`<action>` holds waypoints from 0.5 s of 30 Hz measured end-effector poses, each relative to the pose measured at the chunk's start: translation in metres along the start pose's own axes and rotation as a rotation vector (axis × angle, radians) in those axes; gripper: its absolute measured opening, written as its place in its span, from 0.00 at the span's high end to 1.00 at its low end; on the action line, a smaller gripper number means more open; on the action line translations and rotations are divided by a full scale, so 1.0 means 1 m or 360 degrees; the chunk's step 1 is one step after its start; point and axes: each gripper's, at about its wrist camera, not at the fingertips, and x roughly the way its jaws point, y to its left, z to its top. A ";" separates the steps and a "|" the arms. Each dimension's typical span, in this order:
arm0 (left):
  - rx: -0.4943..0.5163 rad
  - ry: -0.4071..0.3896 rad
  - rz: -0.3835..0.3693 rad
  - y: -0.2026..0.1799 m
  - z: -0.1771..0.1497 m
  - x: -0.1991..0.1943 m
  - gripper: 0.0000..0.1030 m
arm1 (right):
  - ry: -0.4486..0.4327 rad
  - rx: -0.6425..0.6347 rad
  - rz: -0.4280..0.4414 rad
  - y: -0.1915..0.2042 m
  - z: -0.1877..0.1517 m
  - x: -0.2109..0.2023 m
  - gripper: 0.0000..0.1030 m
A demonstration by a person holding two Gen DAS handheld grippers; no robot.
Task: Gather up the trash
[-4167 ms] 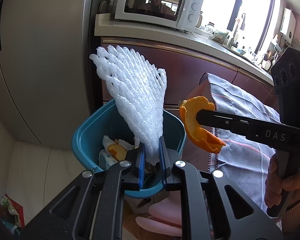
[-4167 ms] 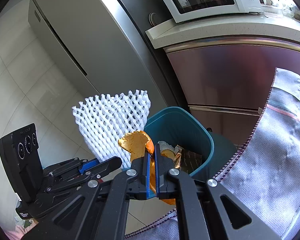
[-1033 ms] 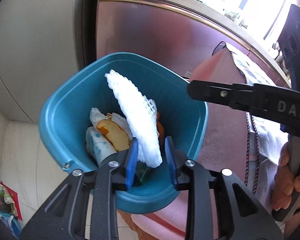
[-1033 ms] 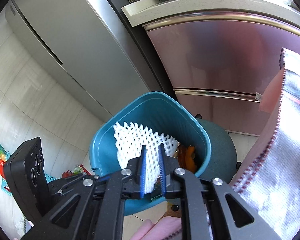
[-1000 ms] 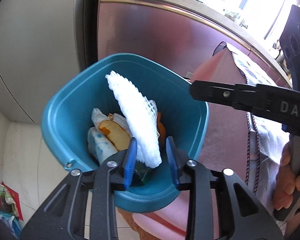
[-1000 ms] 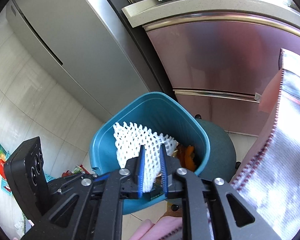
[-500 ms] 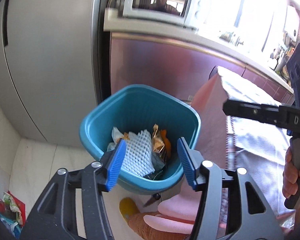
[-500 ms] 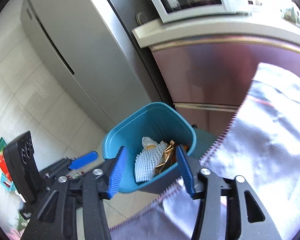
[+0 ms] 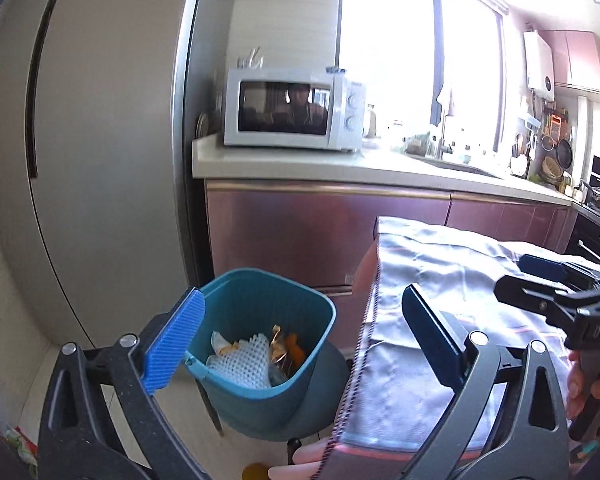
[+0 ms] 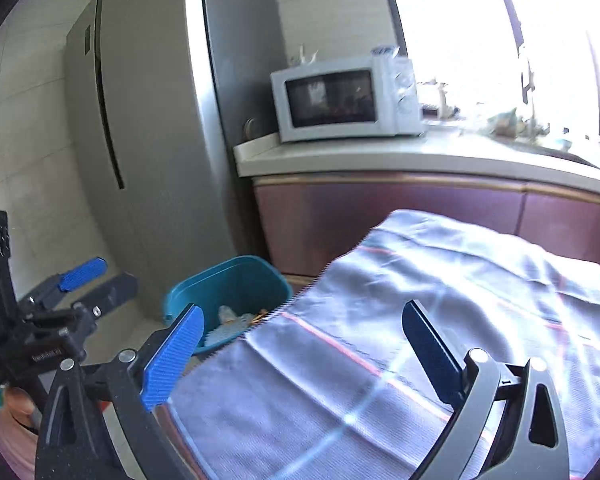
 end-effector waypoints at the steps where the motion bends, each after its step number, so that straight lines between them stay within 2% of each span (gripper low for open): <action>1: 0.0008 -0.0018 -0.0004 -0.006 0.001 -0.004 0.06 | -0.0033 -0.0003 -0.0030 -0.002 -0.003 -0.009 0.07; 10: 0.0035 -0.0140 -0.0060 -0.061 0.002 -0.044 0.06 | -0.0234 -0.0006 -0.0319 -0.021 -0.026 -0.071 0.07; 15: 0.0035 -0.0140 -0.0101 -0.083 -0.001 -0.048 0.06 | -0.0316 -0.0004 -0.0408 -0.029 -0.036 -0.098 0.07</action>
